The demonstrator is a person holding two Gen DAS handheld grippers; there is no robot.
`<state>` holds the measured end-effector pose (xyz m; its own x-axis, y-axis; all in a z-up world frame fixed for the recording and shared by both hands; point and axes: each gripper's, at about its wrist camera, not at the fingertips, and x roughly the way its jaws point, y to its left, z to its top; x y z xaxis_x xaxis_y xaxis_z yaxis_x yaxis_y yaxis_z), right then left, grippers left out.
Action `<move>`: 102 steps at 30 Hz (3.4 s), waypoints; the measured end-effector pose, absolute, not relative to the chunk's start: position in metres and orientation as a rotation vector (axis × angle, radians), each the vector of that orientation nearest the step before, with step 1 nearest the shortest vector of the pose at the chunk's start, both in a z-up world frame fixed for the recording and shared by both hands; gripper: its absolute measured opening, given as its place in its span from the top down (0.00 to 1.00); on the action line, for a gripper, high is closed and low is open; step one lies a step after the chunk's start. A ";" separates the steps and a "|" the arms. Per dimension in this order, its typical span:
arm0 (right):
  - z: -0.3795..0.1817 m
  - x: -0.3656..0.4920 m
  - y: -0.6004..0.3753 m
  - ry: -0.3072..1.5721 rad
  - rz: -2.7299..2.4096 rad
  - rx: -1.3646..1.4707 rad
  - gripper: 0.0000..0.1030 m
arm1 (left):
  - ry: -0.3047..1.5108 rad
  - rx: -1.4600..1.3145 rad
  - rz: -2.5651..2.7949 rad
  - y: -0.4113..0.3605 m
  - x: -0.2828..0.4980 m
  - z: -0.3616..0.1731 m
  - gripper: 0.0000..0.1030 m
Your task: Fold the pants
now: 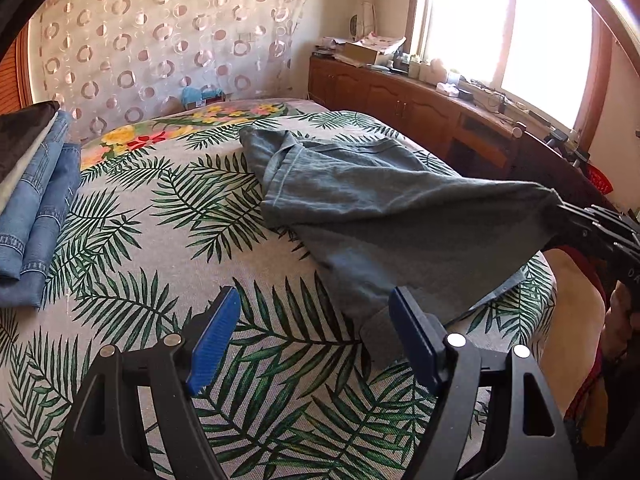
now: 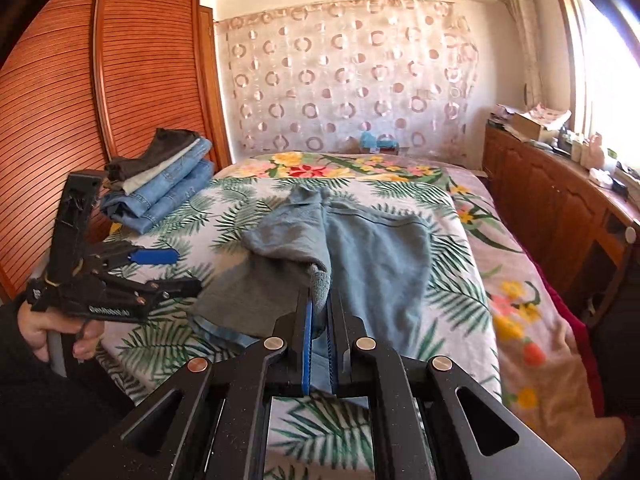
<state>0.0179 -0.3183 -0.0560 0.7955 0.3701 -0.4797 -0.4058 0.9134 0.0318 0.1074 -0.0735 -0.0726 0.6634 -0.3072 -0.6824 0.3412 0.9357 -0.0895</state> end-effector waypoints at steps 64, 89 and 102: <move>-0.064 0.176 -0.217 0.729 0.619 -0.184 0.55 | 0.696 0.039 -0.318 -0.011 0.176 -0.055 0.25; -0.049 0.210 -0.264 0.648 0.495 -0.171 0.96 | 0.722 0.094 -0.395 -0.053 0.231 -0.049 0.25; -0.059 0.242 -0.315 0.680 0.334 -0.102 0.96 | 0.781 0.116 -0.417 -0.087 0.268 -0.067 0.25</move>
